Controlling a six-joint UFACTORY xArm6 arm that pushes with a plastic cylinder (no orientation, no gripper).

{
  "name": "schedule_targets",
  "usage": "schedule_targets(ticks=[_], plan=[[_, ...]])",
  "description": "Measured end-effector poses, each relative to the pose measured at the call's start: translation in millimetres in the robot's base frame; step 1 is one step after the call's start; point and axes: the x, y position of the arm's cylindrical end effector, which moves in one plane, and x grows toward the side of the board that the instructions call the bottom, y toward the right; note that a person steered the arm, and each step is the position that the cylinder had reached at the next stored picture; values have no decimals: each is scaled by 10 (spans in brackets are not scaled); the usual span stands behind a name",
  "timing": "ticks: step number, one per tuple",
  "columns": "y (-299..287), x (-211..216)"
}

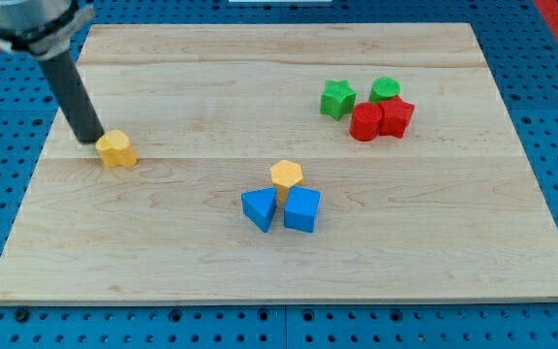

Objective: Slide the yellow hexagon into the blue cube

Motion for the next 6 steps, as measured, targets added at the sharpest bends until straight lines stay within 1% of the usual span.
schedule_targets(ticks=[1, 2, 3, 4, 5, 6], plan=[[1192, 254], [2044, 263], [1702, 118], [1703, -140], [2635, -129], [2710, 82]])
